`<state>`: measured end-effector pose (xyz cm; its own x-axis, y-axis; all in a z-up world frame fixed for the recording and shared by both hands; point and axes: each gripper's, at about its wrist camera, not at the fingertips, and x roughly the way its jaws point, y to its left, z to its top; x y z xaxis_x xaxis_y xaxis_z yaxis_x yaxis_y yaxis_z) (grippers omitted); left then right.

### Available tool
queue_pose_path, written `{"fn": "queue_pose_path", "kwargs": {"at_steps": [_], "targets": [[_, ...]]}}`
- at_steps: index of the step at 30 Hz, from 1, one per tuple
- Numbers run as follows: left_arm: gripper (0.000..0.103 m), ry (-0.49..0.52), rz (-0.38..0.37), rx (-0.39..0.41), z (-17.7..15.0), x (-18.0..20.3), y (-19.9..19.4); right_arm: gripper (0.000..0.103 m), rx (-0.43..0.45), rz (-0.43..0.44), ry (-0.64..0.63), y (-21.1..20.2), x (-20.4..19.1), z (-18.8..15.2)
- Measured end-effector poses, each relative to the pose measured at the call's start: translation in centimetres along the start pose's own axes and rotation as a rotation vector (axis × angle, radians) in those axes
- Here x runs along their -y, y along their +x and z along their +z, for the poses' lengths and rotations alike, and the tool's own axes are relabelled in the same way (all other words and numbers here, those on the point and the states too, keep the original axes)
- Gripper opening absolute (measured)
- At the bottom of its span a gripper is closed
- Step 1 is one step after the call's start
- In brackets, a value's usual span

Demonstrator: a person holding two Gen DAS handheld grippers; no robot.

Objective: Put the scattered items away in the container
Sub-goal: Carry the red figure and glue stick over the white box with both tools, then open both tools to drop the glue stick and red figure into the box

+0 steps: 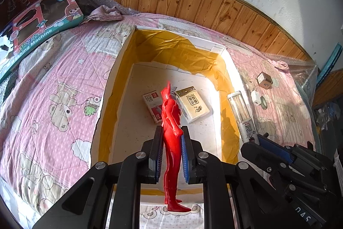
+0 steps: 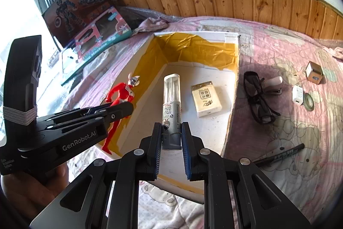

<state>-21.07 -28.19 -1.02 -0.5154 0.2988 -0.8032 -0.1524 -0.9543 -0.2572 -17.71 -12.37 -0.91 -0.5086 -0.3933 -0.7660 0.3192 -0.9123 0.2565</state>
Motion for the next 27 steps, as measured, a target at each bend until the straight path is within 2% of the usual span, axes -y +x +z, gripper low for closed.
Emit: {"fn": "queue_pose_path", "kwargs": {"at_steps": [4,10,11,14,16,18,21,24,27], "targets": [[0.016,0.012,0.009,-0.025,0.0,-0.2,0.6,0.019,-0.044,-0.008,-0.004,1.3,-0.1,0.6],[0.017,0.02,0.035,-0.072,-0.4,-1.6,2.0,0.022,-0.045,-0.005,0.016,1.9,0.7,1.3],[0.021,0.016,0.046,-0.073,-0.5,-1.9,2.1,0.025,-0.025,0.003,0.033,1.5,1.0,1.3],[0.032,0.017,0.067,-0.08,-0.8,-2.8,2.3,0.026,0.089,0.005,0.104,-1.3,2.4,0.9],[0.033,0.003,0.078,-0.087,-1.1,-3.7,2.5,0.026,0.122,-0.034,0.14,-2.2,3.4,0.3],[0.033,-0.004,0.081,-0.087,-1.3,-4.5,2.6,0.028,0.093,-0.042,0.172,-1.4,4.4,-0.5],[0.033,0.007,0.097,-0.076,-1.3,-5.0,2.3,0.028,0.008,-0.007,0.215,1.1,5.3,-1.6],[0.033,-0.002,0.133,-0.072,-1.1,-5.6,2.3,0.029,-0.006,0.015,0.202,2.2,4.5,-2.0],[0.033,-0.035,0.124,-0.069,-1.0,-6.3,1.8,0.029,-0.016,0.06,0.181,3.0,3.6,-1.8]]}}
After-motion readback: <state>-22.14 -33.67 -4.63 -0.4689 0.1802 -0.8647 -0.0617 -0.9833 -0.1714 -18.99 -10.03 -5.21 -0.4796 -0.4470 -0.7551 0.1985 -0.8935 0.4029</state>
